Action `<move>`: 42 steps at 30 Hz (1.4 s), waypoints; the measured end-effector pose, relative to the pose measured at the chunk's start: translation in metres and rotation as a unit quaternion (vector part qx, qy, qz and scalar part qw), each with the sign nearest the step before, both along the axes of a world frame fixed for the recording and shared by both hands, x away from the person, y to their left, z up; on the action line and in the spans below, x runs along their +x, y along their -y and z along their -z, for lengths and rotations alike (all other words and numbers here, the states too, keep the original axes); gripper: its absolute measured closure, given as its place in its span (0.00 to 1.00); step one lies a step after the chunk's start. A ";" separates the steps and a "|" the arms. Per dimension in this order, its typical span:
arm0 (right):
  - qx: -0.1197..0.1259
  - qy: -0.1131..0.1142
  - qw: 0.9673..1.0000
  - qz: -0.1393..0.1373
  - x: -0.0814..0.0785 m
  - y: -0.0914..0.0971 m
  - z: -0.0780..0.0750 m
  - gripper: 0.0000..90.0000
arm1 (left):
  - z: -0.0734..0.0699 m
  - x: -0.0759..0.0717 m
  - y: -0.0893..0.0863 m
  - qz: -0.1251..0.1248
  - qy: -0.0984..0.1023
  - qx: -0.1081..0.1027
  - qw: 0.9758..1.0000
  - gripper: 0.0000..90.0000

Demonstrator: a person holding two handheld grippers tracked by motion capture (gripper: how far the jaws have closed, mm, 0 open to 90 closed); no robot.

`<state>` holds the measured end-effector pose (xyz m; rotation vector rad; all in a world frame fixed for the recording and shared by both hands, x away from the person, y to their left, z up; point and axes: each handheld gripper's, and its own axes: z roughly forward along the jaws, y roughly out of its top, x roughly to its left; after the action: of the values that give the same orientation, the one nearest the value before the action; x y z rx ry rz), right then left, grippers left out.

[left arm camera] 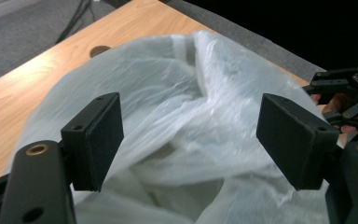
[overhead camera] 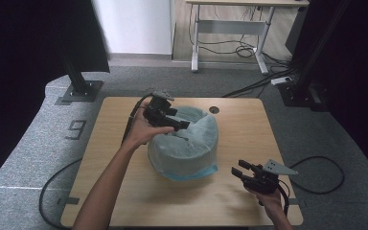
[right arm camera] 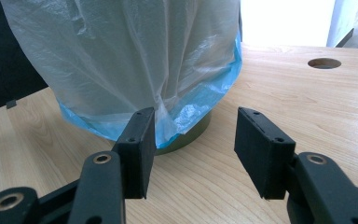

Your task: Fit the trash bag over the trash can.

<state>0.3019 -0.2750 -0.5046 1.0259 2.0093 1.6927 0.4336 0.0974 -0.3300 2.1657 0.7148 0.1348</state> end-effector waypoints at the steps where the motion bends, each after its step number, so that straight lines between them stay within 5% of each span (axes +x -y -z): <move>1: 0.000 0.000 1.000 0.000 0.000 0.000 0.000 0.52 | 0.000 0.002 0.004 0.001 -0.004 0.001 1.000 0.26; 10: -0.004 0.003 1.000 -0.004 -0.002 0.000 0.000 0.52 | 0.008 0.017 0.034 0.003 -0.037 0.031 0.999 0.26; 23: -0.010 0.004 1.000 -0.001 -0.003 0.001 0.000 0.52 | 0.021 0.032 0.051 -0.003 -0.059 0.079 0.995 0.29; 32: -0.012 0.002 1.000 -0.002 -0.003 0.000 0.001 0.52 | 0.035 0.037 0.066 0.002 -0.077 0.131 0.988 0.30; 36: -0.011 0.002 1.000 -0.001 -0.003 0.000 0.001 0.52 | 0.043 0.037 0.072 0.003 -0.083 0.161 0.984 0.30; 42: -0.012 0.001 1.000 -0.002 -0.003 0.000 0.001 0.52 | 0.049 0.039 0.078 0.003 -0.093 0.170 0.981 0.29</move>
<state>0.2985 -0.2752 -0.5060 1.0111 2.0270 1.6660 0.4730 0.0195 -0.3787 2.5315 0.8394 0.0534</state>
